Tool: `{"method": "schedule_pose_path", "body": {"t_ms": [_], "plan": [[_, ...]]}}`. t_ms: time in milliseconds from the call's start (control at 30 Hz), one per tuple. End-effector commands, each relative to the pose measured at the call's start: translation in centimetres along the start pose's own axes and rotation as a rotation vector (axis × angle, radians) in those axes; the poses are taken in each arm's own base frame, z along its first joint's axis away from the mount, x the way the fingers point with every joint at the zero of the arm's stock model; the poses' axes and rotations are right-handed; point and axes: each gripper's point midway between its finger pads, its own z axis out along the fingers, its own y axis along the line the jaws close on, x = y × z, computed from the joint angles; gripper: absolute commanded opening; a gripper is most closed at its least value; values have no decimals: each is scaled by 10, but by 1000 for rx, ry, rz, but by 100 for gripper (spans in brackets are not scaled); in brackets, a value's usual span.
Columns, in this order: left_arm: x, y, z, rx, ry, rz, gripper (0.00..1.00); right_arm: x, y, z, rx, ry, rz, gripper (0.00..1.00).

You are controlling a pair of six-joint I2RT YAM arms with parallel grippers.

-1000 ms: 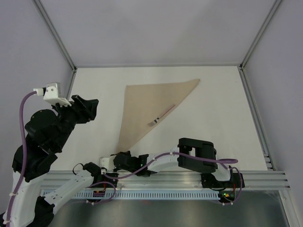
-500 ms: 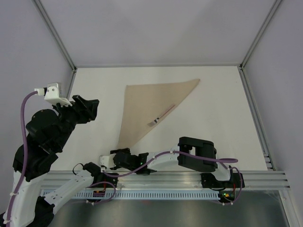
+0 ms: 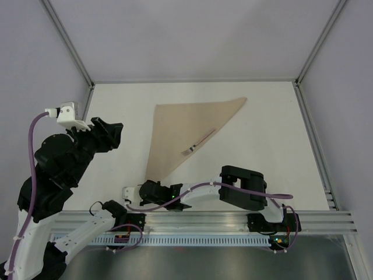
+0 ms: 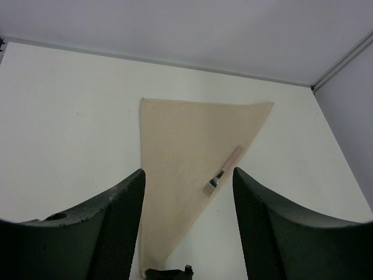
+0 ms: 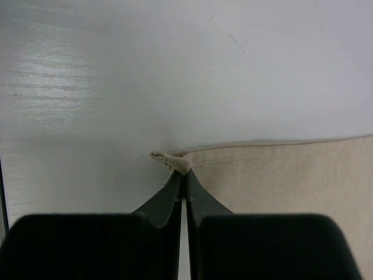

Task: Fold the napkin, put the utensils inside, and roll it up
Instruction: Fold the napkin

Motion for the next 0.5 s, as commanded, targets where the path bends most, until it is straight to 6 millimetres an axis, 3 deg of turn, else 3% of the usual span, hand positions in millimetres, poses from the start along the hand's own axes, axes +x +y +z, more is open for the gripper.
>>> {"method": "schedule_pose_path", "body": {"t_ms": [0,333,467], "plan": [[1,-3,5,15,5,44,66,-26,-17,-3,21,-47,57,4],[1,-7,12,21,11,58,67,-46,-69,-29,60,-72,202,1],[1,-13,17,42,16,60,67,-36,-91,-39,82,-41,269,0]]}}
